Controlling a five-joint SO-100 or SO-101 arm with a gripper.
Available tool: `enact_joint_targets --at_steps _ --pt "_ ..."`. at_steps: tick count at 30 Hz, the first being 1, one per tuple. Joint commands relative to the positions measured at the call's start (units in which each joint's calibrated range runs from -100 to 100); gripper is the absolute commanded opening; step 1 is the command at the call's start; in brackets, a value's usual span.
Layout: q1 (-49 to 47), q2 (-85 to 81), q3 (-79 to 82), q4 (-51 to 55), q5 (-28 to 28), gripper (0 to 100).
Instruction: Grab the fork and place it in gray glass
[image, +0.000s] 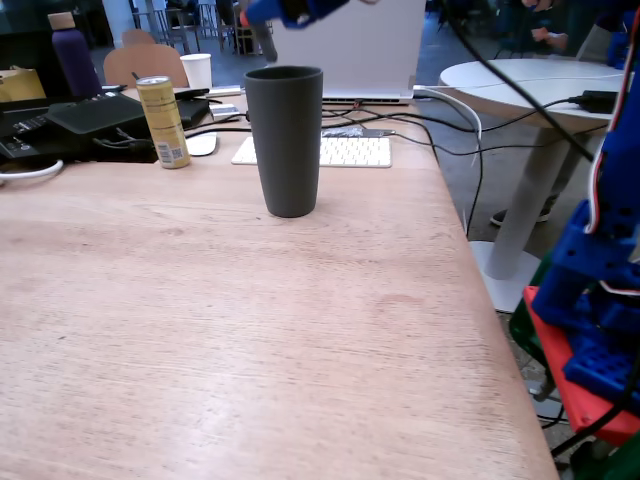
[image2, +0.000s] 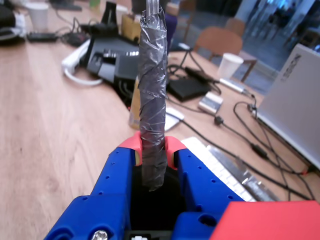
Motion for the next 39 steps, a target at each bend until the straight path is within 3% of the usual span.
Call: enact_joint_targets --at_steps 1,9,17,25,34,39 --pt "-0.28 -3.25 1.54 -1.14 -0.10 0" --pt "-0.28 -5.13 3.24 -1.31 -1.90 0" --pt "-0.28 -12.25 17.11 -8.20 -1.90 0" --pt "1.75 -16.45 25.42 -8.28 -1.90 0" --pt "1.75 -16.54 26.08 -8.28 -1.32 0" --pt "1.75 -16.28 26.08 -8.28 -1.32 20"
